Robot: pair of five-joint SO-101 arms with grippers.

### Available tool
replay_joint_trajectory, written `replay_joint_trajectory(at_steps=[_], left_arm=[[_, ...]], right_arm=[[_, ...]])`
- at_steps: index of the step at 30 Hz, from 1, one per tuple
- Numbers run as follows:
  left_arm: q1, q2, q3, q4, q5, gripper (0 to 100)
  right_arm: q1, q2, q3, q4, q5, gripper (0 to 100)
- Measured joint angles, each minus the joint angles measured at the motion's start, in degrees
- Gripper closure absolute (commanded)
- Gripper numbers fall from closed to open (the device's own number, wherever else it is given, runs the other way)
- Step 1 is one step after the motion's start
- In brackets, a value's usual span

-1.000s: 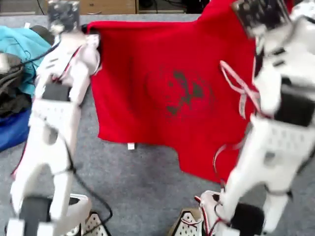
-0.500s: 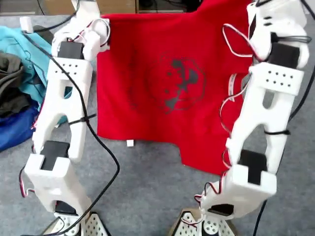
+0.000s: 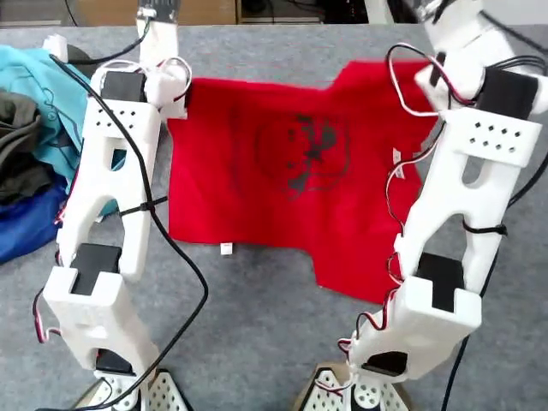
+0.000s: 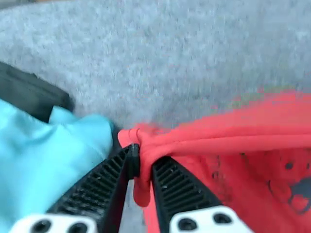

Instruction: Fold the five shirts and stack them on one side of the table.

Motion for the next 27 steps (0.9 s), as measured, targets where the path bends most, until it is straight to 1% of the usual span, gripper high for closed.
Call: replay_joint_trajectory(at_steps=[3,7,10,12,15,18,23,27], left_arm=[[0.3,0.0,4.0,2.3,-2.7,98],[0.9,0.0,11.5,2.4,-3.8,98],[1.0,0.0,16.4,2.4,-4.4,98],[1.0,0.0,19.6,2.3,-4.5,98],[1.1,0.0,23.7,2.3,-5.3,98],[1.1,-1.7,28.3,2.3,-6.0,98],[1.1,-10.3,35.4,2.1,-7.0,98],[1.1,-17.8,41.1,2.1,-9.1,98]], right_arm=[[-0.4,0.0,0.0,6.0,1.1,99.7],[-0.4,-0.2,0.0,11.9,1.1,99.7],[0.0,-2.8,1.7,12.8,1.5,99.7],[0.4,-6.2,5.5,12.9,1.8,99.7],[1.1,-11.9,15.6,10.8,2.8,99.7],[2.4,-18.9,29.6,4.5,2.9,99.7],[3.0,-34.4,56.4,-7.6,5.2,99.7],[3.1,-46.9,73.9,-13.5,5.3,99.7]])
